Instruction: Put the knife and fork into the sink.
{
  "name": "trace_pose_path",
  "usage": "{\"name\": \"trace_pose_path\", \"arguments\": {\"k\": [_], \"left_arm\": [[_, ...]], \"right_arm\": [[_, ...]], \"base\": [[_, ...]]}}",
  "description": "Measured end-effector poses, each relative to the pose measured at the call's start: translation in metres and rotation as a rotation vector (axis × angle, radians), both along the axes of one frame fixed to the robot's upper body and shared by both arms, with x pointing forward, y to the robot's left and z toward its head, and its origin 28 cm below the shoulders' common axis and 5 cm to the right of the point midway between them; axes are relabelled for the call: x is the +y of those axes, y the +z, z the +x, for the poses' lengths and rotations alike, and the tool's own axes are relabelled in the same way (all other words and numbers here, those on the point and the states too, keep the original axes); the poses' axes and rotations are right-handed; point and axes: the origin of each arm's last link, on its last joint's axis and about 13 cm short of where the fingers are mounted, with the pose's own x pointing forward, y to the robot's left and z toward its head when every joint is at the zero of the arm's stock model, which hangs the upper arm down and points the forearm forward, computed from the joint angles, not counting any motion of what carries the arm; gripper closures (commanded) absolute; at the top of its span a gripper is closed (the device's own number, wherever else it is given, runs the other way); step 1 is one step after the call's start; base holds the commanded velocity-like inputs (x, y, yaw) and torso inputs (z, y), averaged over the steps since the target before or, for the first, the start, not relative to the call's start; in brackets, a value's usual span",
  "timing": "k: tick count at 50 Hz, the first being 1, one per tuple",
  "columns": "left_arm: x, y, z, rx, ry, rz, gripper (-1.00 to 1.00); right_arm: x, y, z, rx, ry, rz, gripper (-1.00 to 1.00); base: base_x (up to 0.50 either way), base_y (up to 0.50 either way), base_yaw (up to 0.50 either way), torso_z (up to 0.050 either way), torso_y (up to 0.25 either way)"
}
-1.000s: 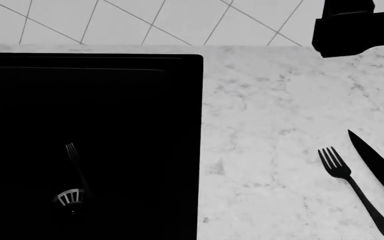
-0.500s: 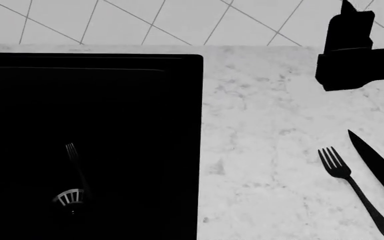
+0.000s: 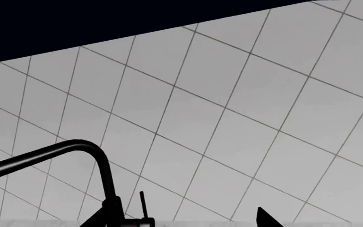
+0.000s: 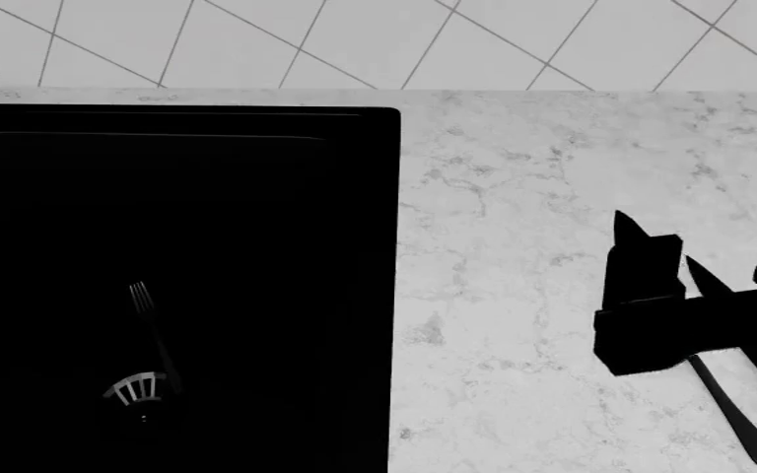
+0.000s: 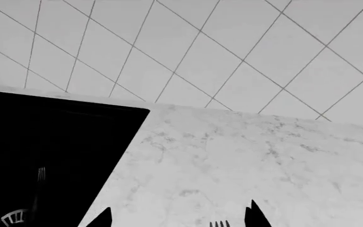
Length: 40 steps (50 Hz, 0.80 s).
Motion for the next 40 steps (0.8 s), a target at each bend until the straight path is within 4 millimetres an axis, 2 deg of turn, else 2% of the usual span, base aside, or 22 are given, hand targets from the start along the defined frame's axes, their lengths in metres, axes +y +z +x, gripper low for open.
{"name": "trace_pose_path", "arguments": {"k": [19,40], "left_arm": [[0.002,-0.009,0.002,0.020,-0.001,-0.011,-1.00],[0.004,-0.016,0.002,0.034,0.003,-0.020,-1.00]], "right_arm": [[-0.009,-0.041,-0.005,0.174,0.002,-0.038,-1.00],[-0.021,-0.045,-0.003,0.261,-0.041,-0.064,-1.00]], "base": [[0.00,0.00,0.00,0.000,0.000],[0.00,0.00,0.00,0.000,0.000]]}}
